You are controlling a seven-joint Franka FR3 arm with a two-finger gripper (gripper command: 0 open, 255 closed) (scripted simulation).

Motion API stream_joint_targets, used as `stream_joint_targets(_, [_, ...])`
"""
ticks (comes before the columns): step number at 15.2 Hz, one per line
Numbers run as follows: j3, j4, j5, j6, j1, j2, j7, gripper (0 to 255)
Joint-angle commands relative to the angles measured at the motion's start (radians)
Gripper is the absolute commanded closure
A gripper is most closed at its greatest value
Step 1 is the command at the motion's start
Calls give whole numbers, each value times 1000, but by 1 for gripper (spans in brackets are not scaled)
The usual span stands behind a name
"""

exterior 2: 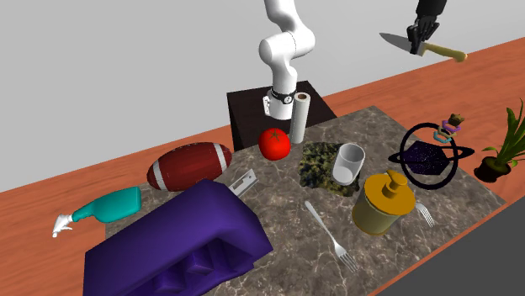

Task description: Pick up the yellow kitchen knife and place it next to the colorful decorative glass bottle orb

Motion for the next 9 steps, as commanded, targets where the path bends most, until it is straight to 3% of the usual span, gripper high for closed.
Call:
stream_joint_targets(1, [15, -16, 1, 27, 0, 10, 12, 255])
stream_joint_targets(9, [43, -107, 7, 137, 2, 29, 21, 255])
